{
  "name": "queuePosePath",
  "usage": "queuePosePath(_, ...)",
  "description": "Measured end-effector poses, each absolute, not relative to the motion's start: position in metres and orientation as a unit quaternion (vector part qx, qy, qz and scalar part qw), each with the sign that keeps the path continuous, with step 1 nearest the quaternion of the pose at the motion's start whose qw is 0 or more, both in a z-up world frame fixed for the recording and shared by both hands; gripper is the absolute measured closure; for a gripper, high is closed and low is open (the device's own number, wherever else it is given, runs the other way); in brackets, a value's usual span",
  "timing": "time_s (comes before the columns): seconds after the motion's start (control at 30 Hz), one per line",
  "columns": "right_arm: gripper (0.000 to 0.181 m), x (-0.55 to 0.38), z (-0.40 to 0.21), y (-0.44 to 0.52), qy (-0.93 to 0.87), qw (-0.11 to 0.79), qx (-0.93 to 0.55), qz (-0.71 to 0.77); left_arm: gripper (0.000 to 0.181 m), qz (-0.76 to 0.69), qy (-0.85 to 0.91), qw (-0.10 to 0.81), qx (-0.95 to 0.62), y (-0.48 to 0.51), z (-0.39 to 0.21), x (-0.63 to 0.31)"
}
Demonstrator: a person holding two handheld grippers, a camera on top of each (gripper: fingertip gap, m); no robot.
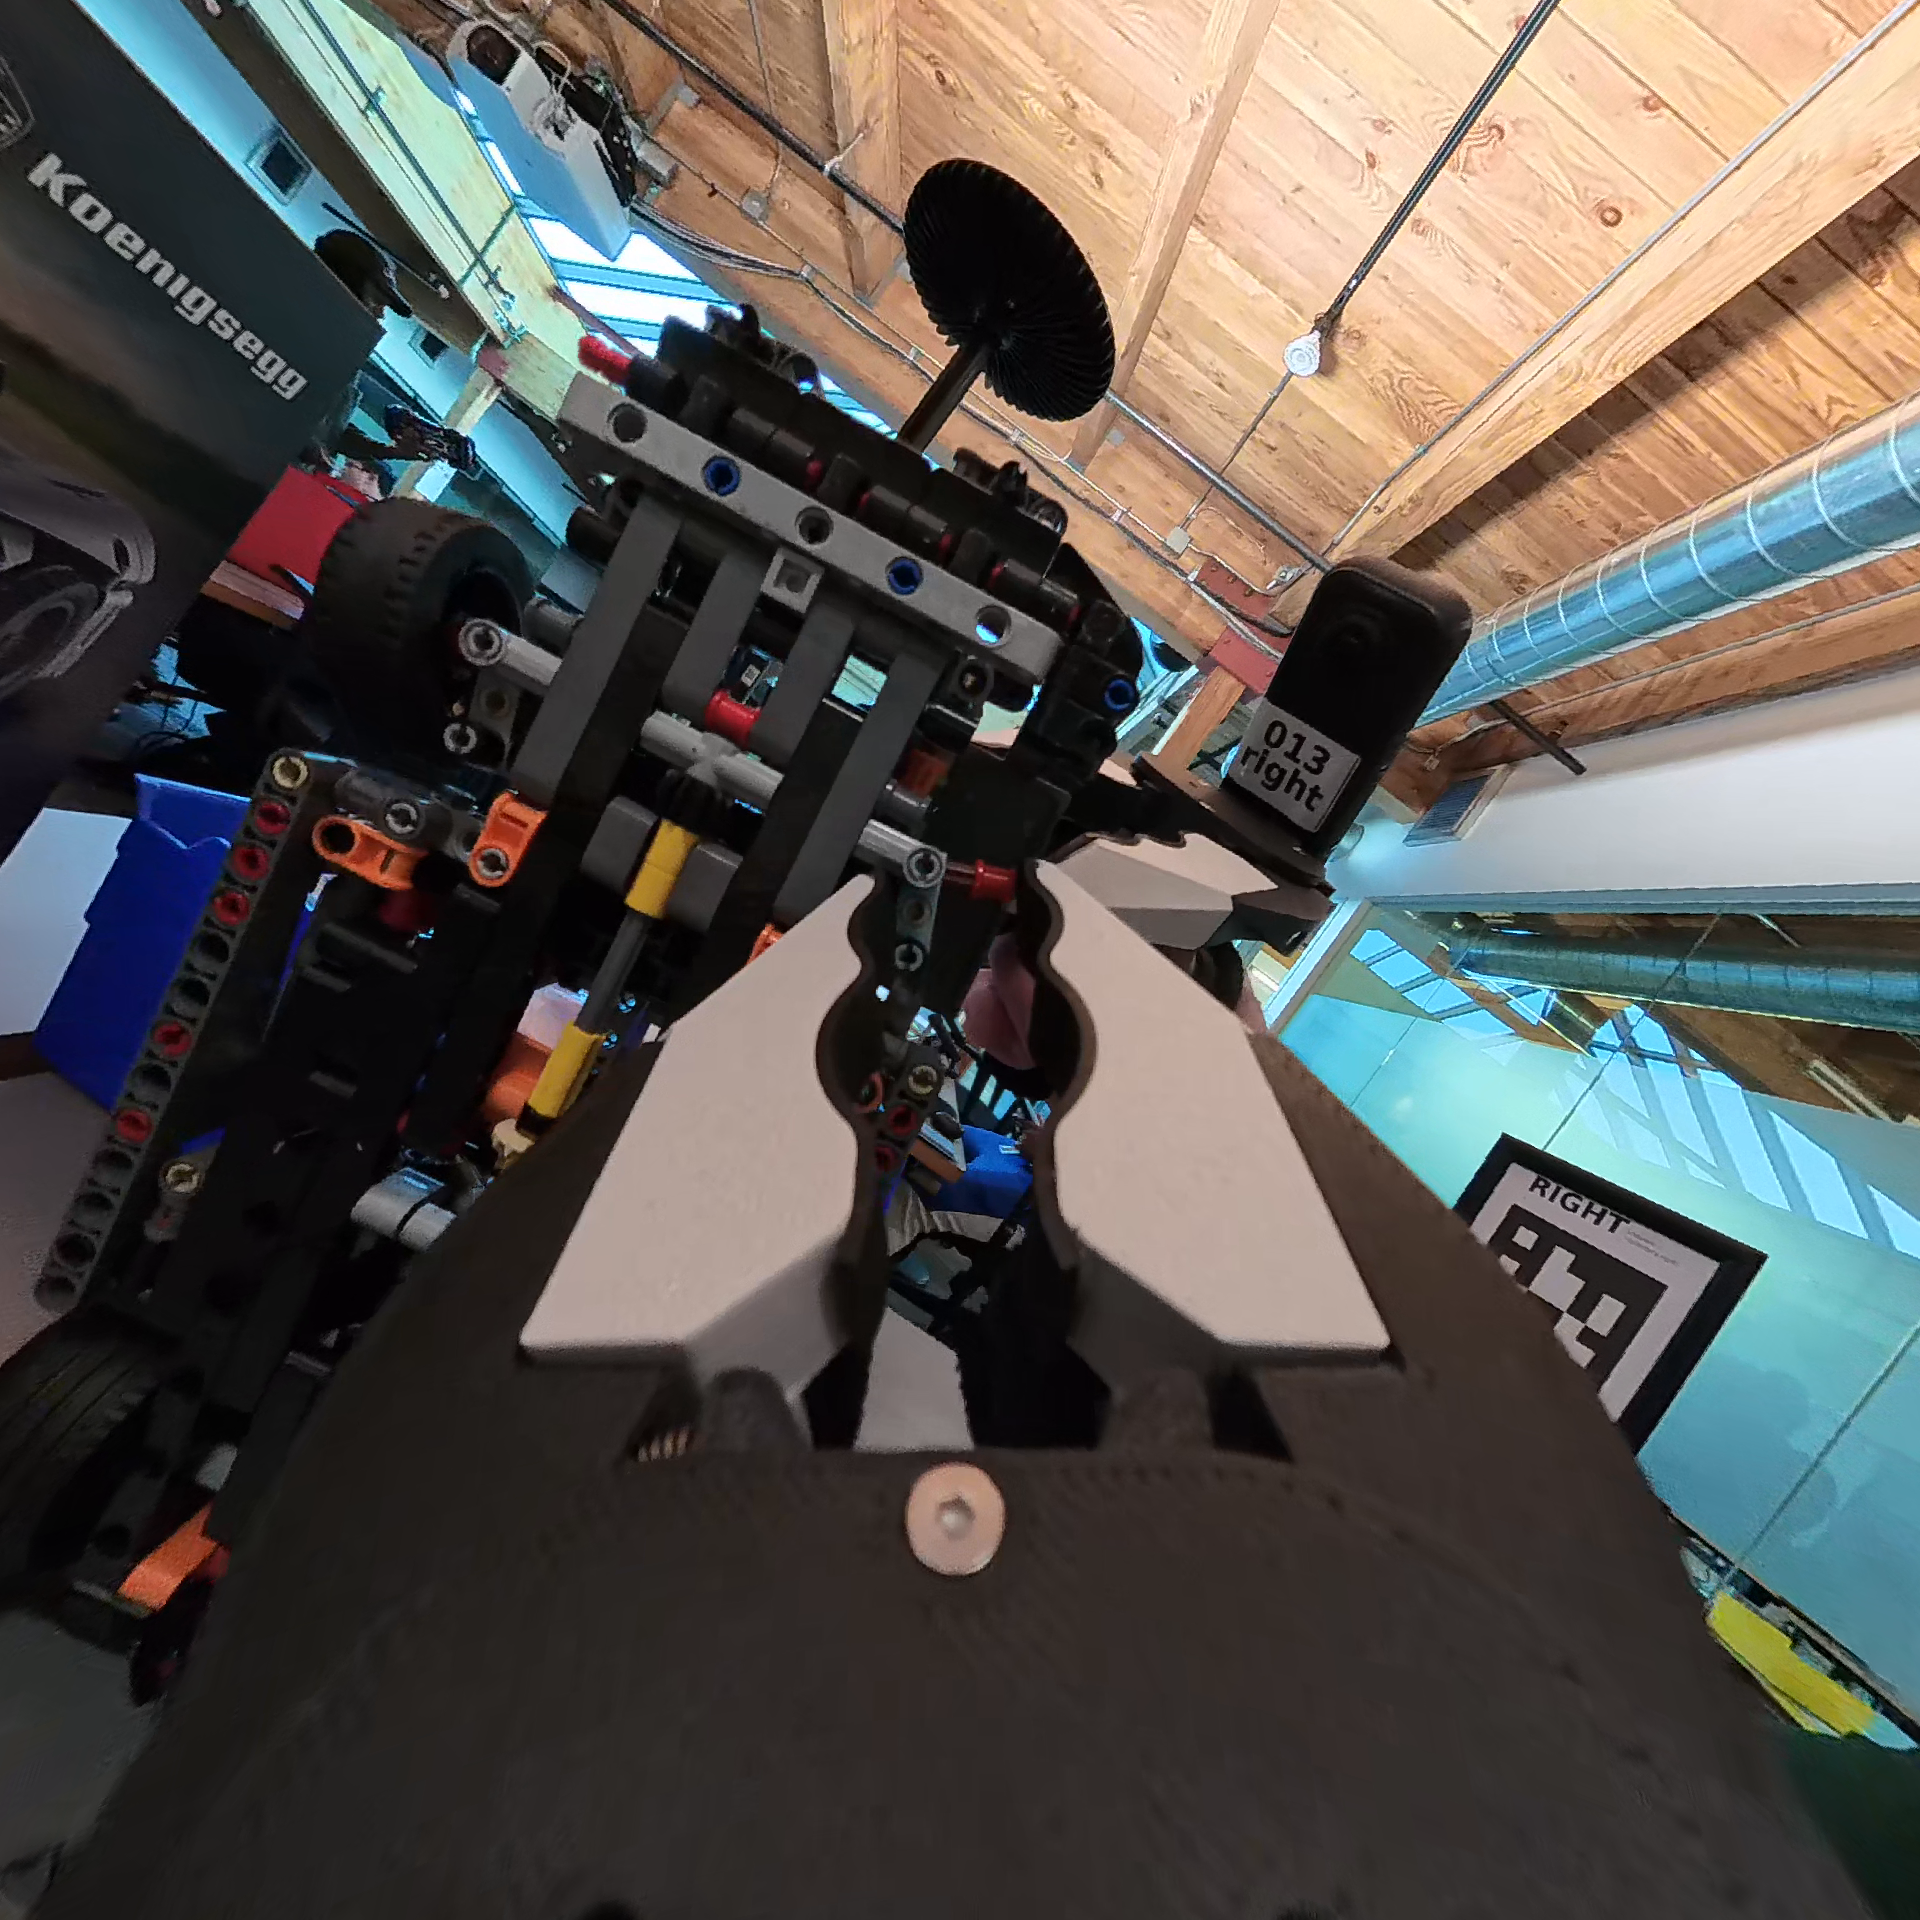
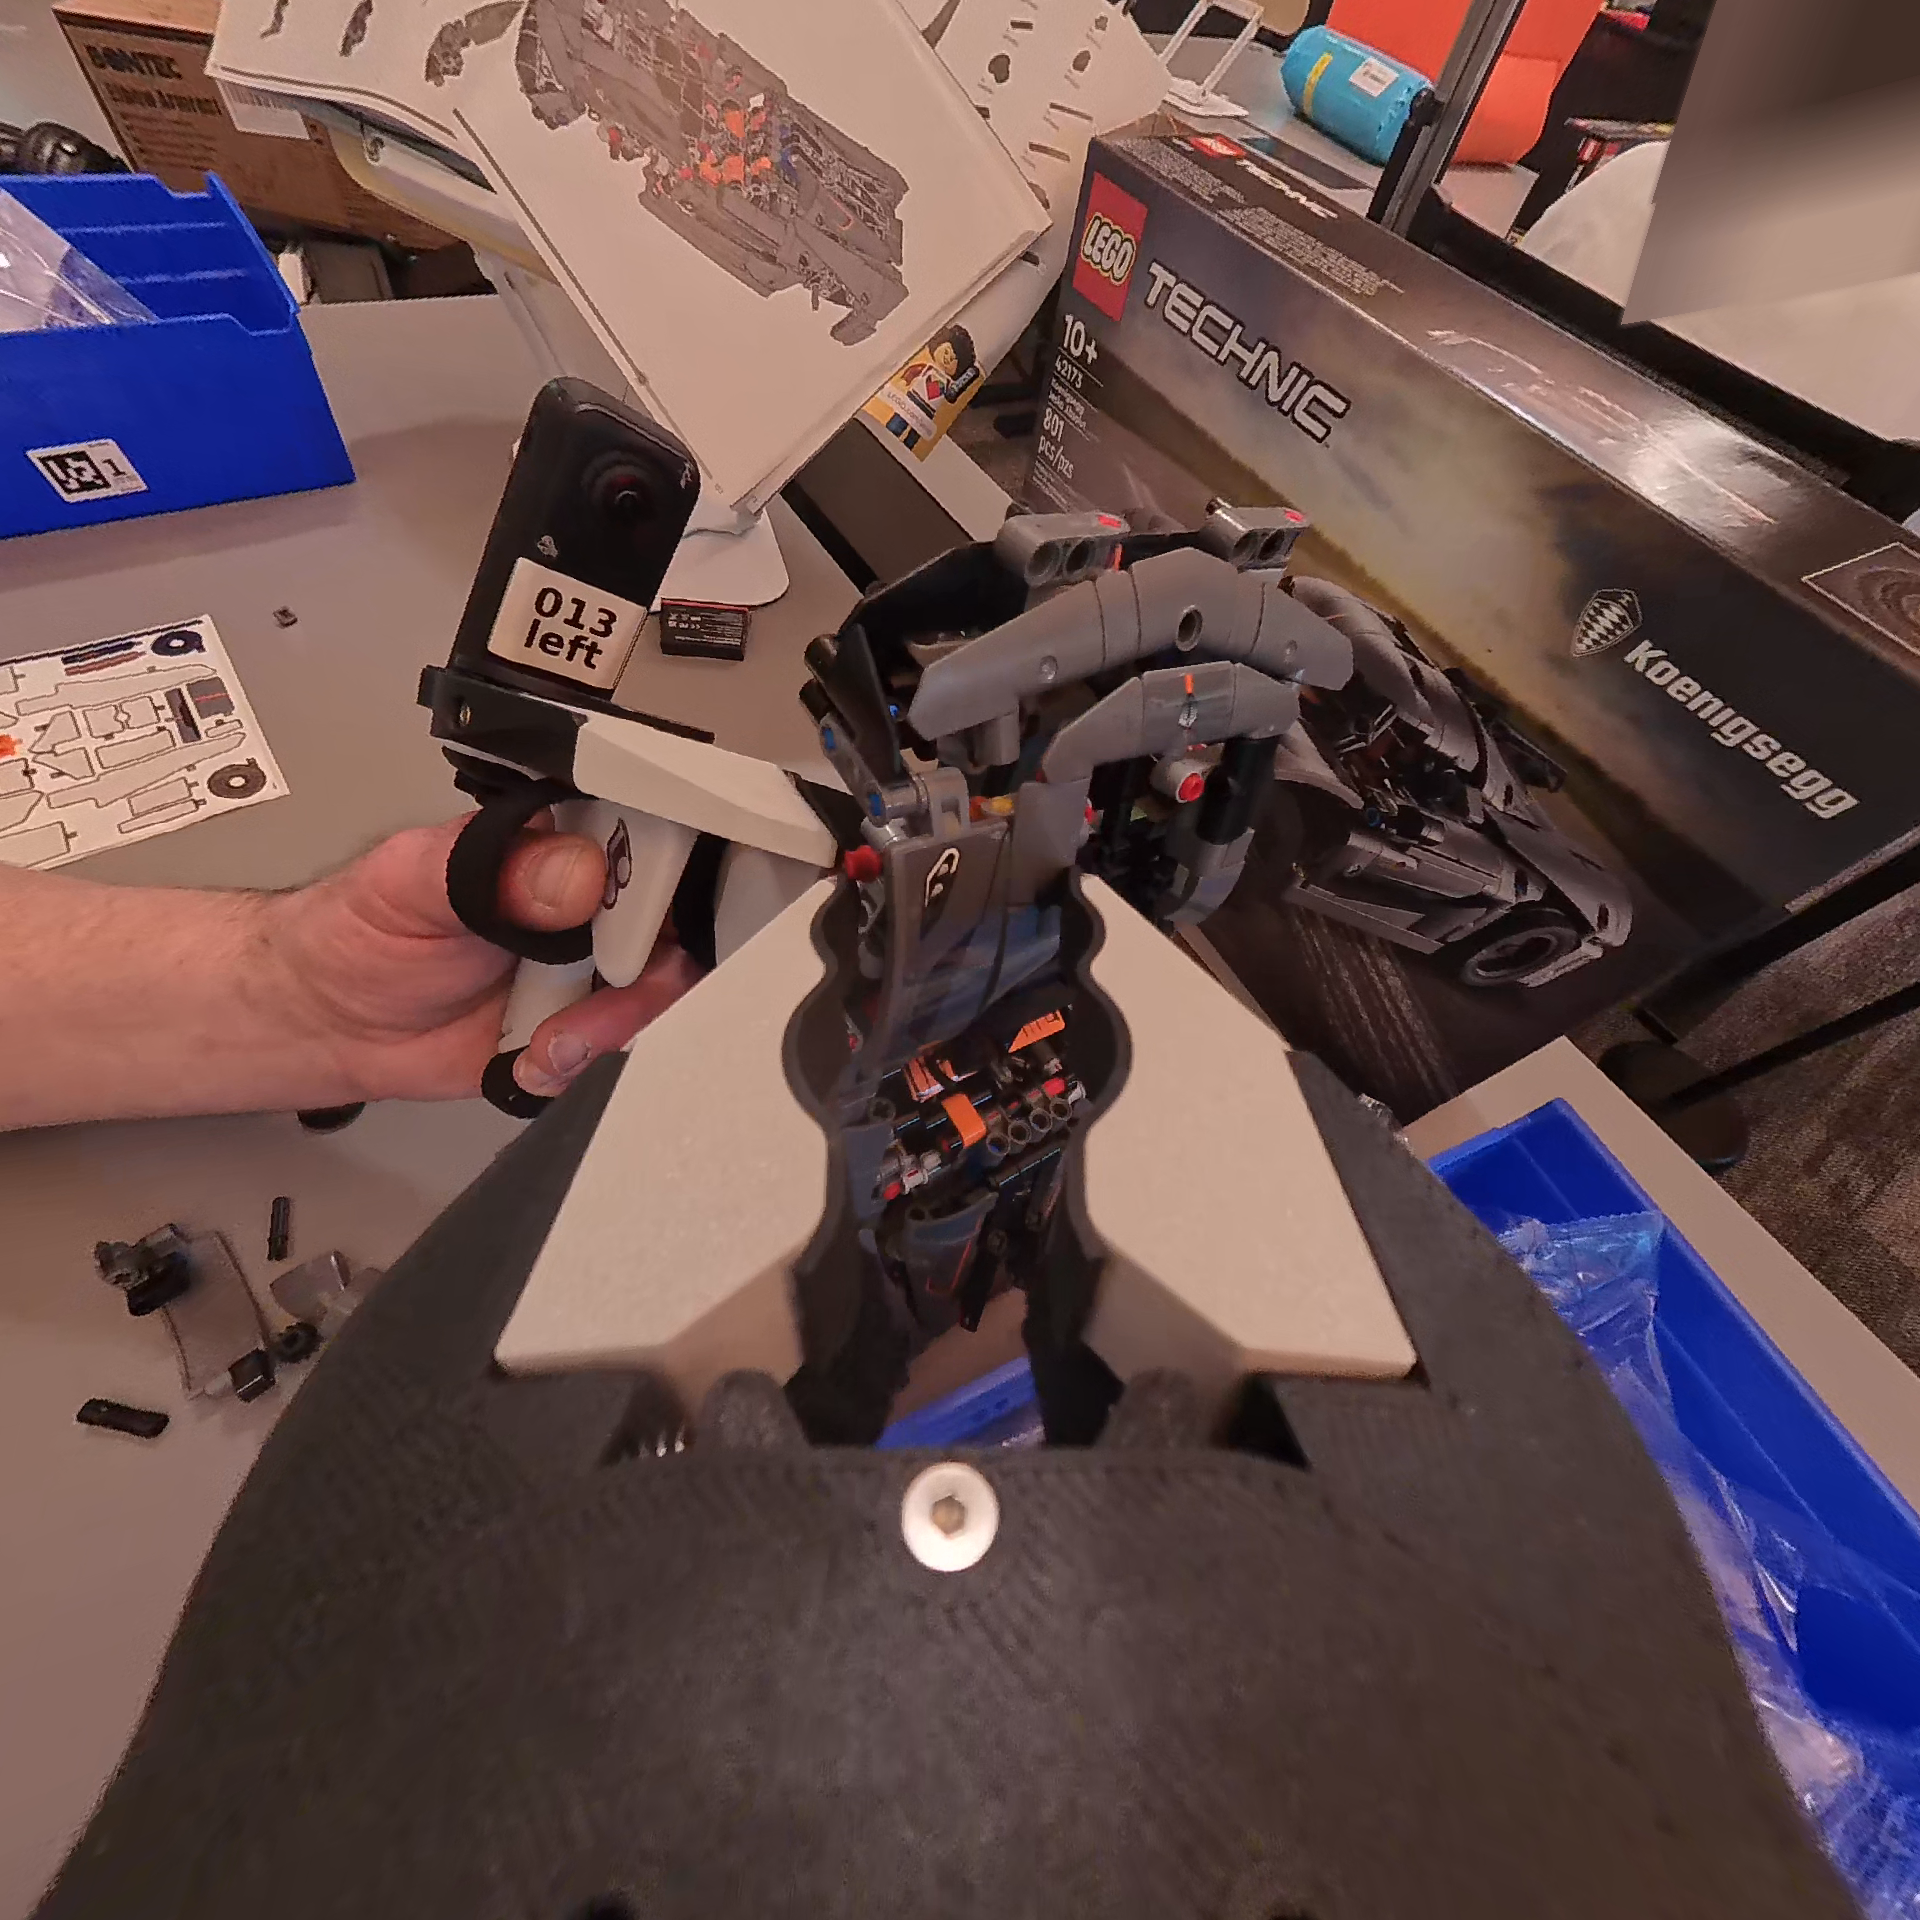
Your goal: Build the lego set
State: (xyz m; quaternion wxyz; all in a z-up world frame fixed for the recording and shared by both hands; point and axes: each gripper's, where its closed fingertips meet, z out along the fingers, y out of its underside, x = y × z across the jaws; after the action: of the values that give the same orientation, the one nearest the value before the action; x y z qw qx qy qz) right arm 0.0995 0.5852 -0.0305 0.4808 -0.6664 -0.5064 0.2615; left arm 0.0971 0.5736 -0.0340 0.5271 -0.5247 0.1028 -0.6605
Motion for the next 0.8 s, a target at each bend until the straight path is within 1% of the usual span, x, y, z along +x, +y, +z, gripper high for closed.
queuePosePath(0.47, 0.144, 0.0992, -0.0302, 0.5853, -0.506, 0.478, -0.679, 0.235, 0.161, -0.644, 0.116, 0.536, -0.534, 0.5724, -0.0340, 0.0980)
queuePosePath(0.5, 0.146, 0.0994, -0.0298, 0.5857, -0.505, 0.480, -0.678, 0.234, 0.161, -0.642, 0.118, 0.537, -0.534, 0.5720, -0.0337, 0.0983)
queuePosePath(0.53, 0.154, 0.1006, -0.0294, 0.5888, -0.500, 0.489, -0.679, 0.223, 0.166, -0.638, 0.128, 0.536, -0.537, 0.5699, -0.0346, 0.1011)
queuePosePath(0.57, 0.155, 0.1013, -0.0291, 0.5909, -0.496, 0.495, -0.679, 0.219, 0.166, -0.622, 0.131, 0.549, -0.542, 0.5700, -0.0351, 0.1028)
queuePosePath(0.8, 0.149, 0.1046, -0.0275, 0.5867, -0.498, 0.489, -0.677, 0.236, 0.167, -0.644, 0.140, 0.531, -0.533, 0.5662, -0.0316, 0.1038)
